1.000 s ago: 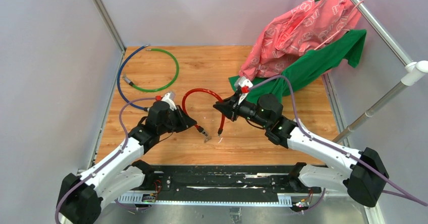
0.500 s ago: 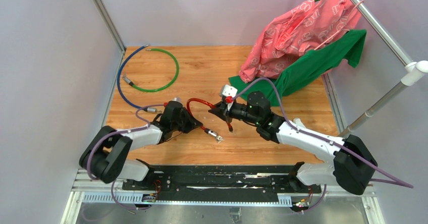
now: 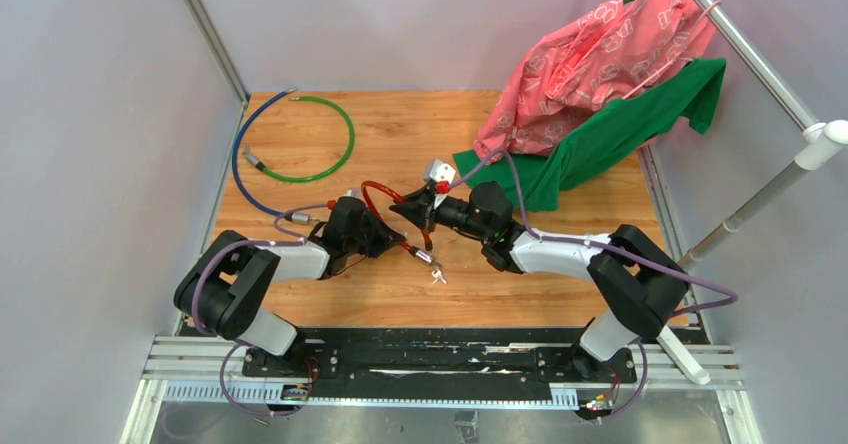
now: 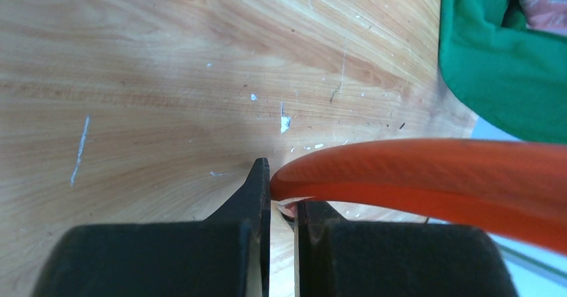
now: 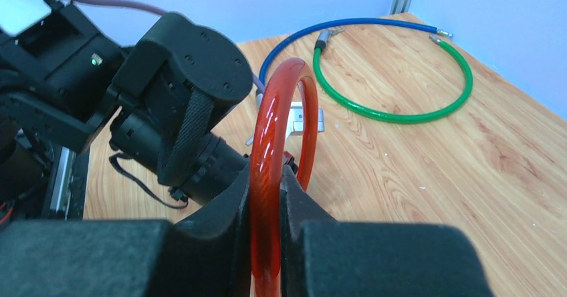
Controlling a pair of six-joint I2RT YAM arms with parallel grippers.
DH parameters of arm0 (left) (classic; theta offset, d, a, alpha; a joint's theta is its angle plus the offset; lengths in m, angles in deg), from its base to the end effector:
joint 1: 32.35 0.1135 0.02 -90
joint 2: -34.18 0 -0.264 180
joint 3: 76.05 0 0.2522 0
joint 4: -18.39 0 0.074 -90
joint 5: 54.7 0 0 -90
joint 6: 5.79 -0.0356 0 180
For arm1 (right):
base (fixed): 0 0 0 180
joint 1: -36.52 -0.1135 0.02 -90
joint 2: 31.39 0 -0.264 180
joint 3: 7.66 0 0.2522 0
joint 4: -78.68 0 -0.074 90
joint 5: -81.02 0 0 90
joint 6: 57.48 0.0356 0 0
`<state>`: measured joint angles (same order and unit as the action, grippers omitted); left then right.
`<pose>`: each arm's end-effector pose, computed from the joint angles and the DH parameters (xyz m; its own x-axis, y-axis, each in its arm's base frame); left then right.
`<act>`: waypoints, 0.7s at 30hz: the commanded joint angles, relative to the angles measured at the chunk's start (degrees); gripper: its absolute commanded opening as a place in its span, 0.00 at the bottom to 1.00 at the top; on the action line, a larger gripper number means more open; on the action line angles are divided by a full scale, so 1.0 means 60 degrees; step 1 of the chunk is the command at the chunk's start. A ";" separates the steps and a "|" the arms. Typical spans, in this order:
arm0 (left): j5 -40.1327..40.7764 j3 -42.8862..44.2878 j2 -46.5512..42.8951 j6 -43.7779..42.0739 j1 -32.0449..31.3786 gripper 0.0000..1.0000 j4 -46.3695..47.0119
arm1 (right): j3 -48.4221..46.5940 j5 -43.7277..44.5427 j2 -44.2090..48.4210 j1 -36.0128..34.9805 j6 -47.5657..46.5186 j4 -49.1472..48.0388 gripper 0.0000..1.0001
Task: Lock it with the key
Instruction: Adjust the lock.
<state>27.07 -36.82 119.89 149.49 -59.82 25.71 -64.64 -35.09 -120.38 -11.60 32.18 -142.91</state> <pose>0.2271 -0.1238 0.1249 -0.7385 -0.6293 -0.2421 -0.2768 0.6104 -0.7421 0.2111 0.2589 0.2614 0.1168 0.1223 -0.9856 -0.9576 0.2771 -0.0791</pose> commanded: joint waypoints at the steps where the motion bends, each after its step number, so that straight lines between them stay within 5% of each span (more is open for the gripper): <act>1: 0.0836 -0.0597 0.0042 -0.1641 0.0081 0.00 0.0007 | -0.0175 0.0214 0.0180 -0.0097 0.0594 -0.2174 0.00; 8: -0.0291 -0.1187 -0.0681 -0.4013 0.0040 0.00 0.1896 | 0.0359 0.1052 0.1694 -0.0213 0.0101 -0.0562 0.00; 16: -0.2697 -0.0655 -0.1812 -0.4611 -0.0189 0.00 0.3123 | 0.0273 0.1847 0.3652 -0.0198 -0.0673 0.1144 0.00; 21: -0.2735 -0.0677 -0.2556 -0.4942 -0.0286 0.00 0.3181 | 0.0268 0.1913 0.4321 -0.0198 -0.1005 0.1763 0.00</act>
<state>12.93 -41.43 107.72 123.04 -61.00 42.98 -61.58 -24.88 -97.65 -12.00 29.10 -133.16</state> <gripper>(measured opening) 0.080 0.160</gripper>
